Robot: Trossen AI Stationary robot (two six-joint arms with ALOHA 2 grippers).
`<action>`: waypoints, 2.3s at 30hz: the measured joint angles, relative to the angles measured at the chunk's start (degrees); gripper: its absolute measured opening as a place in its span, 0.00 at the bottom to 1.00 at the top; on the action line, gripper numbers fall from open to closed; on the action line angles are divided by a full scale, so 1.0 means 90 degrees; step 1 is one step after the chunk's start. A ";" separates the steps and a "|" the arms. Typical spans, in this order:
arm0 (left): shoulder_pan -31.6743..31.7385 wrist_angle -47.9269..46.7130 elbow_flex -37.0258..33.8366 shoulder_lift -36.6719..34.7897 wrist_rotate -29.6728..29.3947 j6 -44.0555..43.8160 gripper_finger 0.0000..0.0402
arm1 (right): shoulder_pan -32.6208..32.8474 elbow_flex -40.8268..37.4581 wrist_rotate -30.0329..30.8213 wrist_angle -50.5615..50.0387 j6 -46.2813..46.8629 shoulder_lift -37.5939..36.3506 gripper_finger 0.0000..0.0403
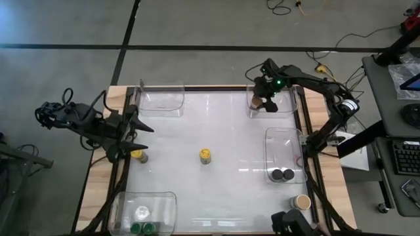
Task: Sort spices by type
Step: Put the top gold seasoning bottle into the top right transparent bin
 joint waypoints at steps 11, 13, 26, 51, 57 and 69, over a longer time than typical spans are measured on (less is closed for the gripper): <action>0.0000 -0.0029 0.0000 -0.0019 0.0012 0.0057 0.65 | 0.0386 0.0019 0.0554 0.0035 0.0022 0.0001 0.85; 0.0000 -0.0032 0.0000 -0.0041 0.0012 0.0057 0.65 | 0.0469 0.0028 0.0583 0.0026 0.0142 -0.0034 0.87; 0.0000 -0.0076 0.0000 -0.0087 0.0015 0.0122 0.65 | 0.0579 0.0348 0.0550 -0.0100 0.1075 -0.0654 0.89; 0.0000 -0.0280 -0.0002 0.0044 -0.0605 0.0343 0.65 | -0.0198 0.0615 0.1375 -0.0281 0.3689 -0.0481 0.38; 0.0000 -0.0301 -0.0002 0.0149 -0.0661 0.0341 0.65 | -0.0200 0.0964 0.1329 -0.0269 0.3530 0.0159 0.14; 0.0000 -0.0321 -0.0002 0.0276 -0.0665 0.0171 0.65 | -0.0200 0.1170 0.0833 -0.0856 0.3180 0.0554 0.02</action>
